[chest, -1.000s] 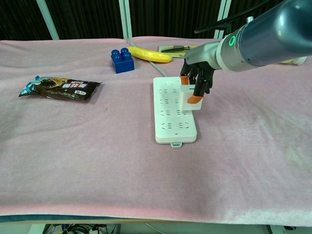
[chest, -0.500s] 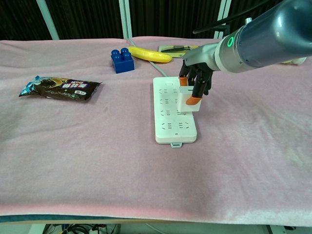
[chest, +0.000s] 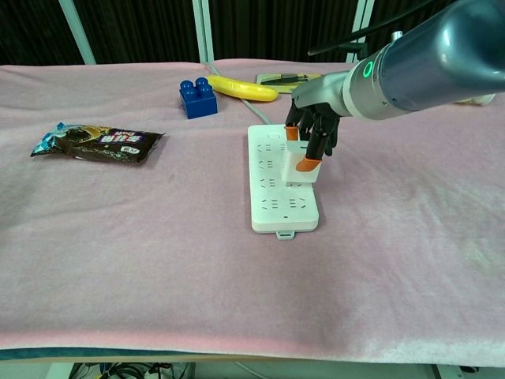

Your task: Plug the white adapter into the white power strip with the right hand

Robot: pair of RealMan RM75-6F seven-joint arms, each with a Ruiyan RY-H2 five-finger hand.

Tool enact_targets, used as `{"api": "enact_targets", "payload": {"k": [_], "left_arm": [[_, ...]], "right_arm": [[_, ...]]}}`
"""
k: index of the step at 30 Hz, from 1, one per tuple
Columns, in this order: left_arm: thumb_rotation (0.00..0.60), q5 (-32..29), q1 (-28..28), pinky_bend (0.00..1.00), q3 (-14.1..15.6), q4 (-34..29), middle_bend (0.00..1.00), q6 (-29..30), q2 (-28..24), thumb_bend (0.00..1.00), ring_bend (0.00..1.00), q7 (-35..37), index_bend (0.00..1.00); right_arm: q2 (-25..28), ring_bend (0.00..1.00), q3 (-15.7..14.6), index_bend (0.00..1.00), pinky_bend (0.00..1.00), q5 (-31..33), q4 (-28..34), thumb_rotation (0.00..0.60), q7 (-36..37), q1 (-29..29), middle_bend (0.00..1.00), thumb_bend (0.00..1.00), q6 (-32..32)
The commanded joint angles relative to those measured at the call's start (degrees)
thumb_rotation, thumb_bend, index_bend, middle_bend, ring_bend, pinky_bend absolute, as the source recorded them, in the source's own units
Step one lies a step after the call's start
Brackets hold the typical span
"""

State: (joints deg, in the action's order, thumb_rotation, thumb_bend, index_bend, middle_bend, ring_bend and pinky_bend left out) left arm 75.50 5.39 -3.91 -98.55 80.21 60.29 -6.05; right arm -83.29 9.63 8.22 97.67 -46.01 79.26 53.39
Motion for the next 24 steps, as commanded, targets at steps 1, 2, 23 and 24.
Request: {"api": "enact_targets", "payload": {"k": [1, 2, 23, 24], "left_arm": [[0.600, -0.03, 0.00, 0.00, -0.01, 0.01, 0.00, 0.00, -0.03, 0.23, 0.00, 0.04, 0.01], [0.600, -0.04, 0.00, 0.00, -0.02, 0.01, 0.00, -0.01, -0.03, 0.23, 0.00, 0.06, 0.01], [0.600, -0.19, 0.02, 0.00, -0.02, -0.03, 0.00, -0.06, -0.07, 0.23, 0.00, -0.04, 0.01], [0.600, -0.18, 0.02, 0.00, -0.01, -0.02, 0.00, -0.07, -0.07, 0.23, 0.00, -0.05, 0.01]], "right_arm": [[-0.09, 0.57, -0.09, 0.71, 0.34, 0.06, -0.20, 0.600, -0.27, 0.04, 0.61, 0.35, 0.18], [-0.09, 0.57, -0.06, 0.71, 0.34, 0.12, -0.22, 0.600, -0.29, 0.02, 0.61, 0.35, 0.17], [0.43, 0.57, -0.13, 0.73, 0.34, 0.06, -0.23, 0.600, -1.24, -0.43, 0.61, 0.35, 0.01], [0.40, 0.57, -0.20, 0.73, 0.34, 0.06, -0.27, 0.600, -1.31, -0.45, 0.61, 0.35, 0.05]]}}
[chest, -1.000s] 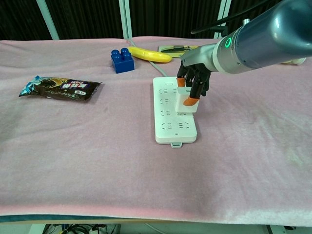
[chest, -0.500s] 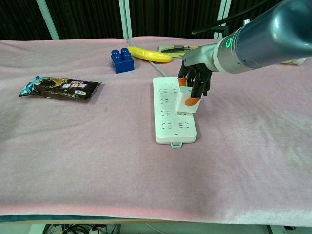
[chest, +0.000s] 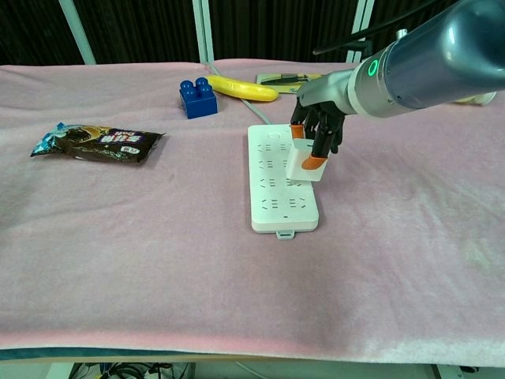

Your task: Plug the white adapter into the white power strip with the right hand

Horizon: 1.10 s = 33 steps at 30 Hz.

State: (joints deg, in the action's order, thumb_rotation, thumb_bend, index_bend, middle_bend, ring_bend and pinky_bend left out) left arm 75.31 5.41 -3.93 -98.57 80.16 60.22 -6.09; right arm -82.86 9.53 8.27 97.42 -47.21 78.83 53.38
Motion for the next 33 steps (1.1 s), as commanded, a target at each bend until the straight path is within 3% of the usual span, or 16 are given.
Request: {"api": "enact_targets", "payload": {"k": [1, 20, 33], "left_arm": [[0.600, 0.05, 0.00, 0.00, 0.03, 0.01, 0.00, -0.01, 0.01, 0.23, 0.00, -0.03, 0.01], [0.600, -0.16, 0.02, 0.00, 0.00, -0.07, 0.00, -0.10, -0.05, 0.23, 0.00, 0.01, 0.01], [0.600, -0.50, 0.03, 0.00, -0.08, -0.20, 0.00, -0.20, -0.13, 0.23, 0.00, -0.05, 0.01]], "right_arm": [[-0.11, 0.57, -0.14, 0.73, 0.34, -0.01, -0.07, 0.600, -0.16, -0.05, 0.61, 0.35, 0.06], [-1.55, 0.58, 0.07, 0.74, 0.34, -0.44, -0.46, 0.600, -0.49, 0.00, 0.62, 0.35, -0.08], [-3.27, 0.64, -0.05, 0.84, 0.38, -3.70, -0.69, 0.600, 0.25, -0.62, 0.71, 0.36, -0.03]]}}
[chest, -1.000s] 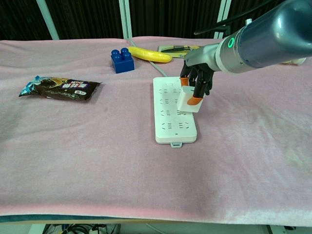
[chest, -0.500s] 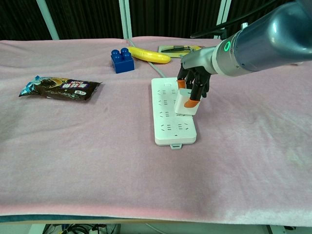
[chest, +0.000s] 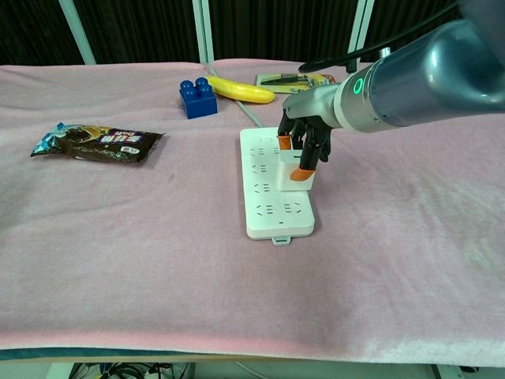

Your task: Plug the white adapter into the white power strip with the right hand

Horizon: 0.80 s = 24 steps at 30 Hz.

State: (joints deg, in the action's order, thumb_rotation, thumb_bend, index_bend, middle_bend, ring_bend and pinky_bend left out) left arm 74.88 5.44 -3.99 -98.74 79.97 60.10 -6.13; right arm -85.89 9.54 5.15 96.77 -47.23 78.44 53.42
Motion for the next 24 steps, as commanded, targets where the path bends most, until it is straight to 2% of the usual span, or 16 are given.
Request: {"api": "enact_targets", "payload": {"k": [1, 7, 12, 24], "left_arm": [[0.600, -0.13, 0.00, 0.00, -0.04, -0.06, 0.00, -0.02, -0.03, 0.23, 0.00, -0.02, 0.01], [0.600, -0.43, 0.01, 0.00, -0.09, -0.22, 0.00, -0.11, -0.07, 0.23, 0.00, -0.19, 0.01], [0.600, -0.56, 0.01, 0.00, -0.11, -0.30, 0.00, -0.12, -0.10, 0.23, 0.00, -0.23, 0.01], [0.600, -0.83, 0.05, 0.00, -0.11, -0.46, 0.00, -0.32, -0.17, 0.23, 0.00, -0.37, 0.01]], "right_arm": [[-0.35, 0.64, -0.08, 0.85, 0.39, -0.97, -0.06, 0.600, 0.42, -0.35, 0.71, 0.36, -0.08], [-1.35, 0.67, -0.73, 0.89, 0.41, -4.11, -0.12, 0.600, 1.26, -1.23, 0.75, 0.39, -0.02], [-2.37, 0.73, -1.24, 0.96, 0.46, -6.24, -0.83, 0.600, 1.84, -1.84, 0.80, 0.50, 0.48], [-1.80, 0.77, -1.98, 1.00, 0.50, -8.13, 0.01, 0.600, 2.75, -3.16, 0.84, 0.51, -0.54]]}}
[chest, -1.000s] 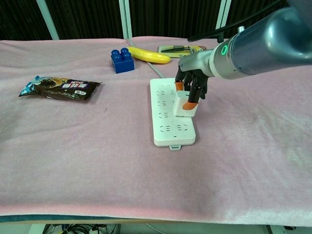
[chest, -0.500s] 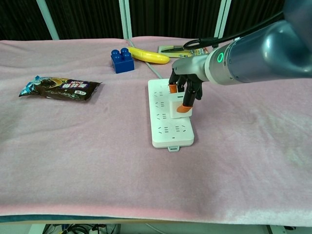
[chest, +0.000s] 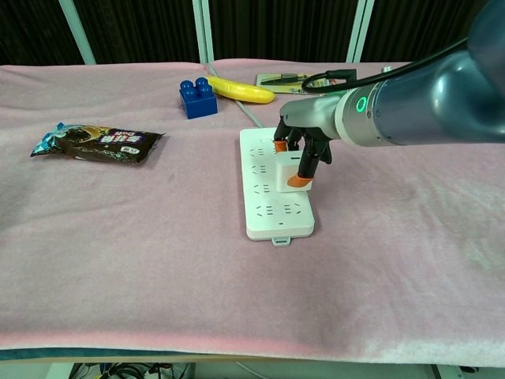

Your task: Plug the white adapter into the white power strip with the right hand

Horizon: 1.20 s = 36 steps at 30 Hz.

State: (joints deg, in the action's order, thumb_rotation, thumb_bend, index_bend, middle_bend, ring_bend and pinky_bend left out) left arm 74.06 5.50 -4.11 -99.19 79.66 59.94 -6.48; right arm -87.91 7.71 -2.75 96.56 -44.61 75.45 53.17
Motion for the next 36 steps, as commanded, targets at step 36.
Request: {"api": "enact_targets", "payload": {"k": [36], "left_arm": [[0.600, -0.28, 0.03, 0.00, -0.04, -0.16, 0.00, -0.02, -0.07, 0.23, 0.00, -0.21, 0.01]], "right_arm": [[-2.58, 0.86, -2.47, 1.00, 0.60, -8.26, 0.09, 0.600, 1.08, -2.31, 0.92, 0.53, 0.27]]}}
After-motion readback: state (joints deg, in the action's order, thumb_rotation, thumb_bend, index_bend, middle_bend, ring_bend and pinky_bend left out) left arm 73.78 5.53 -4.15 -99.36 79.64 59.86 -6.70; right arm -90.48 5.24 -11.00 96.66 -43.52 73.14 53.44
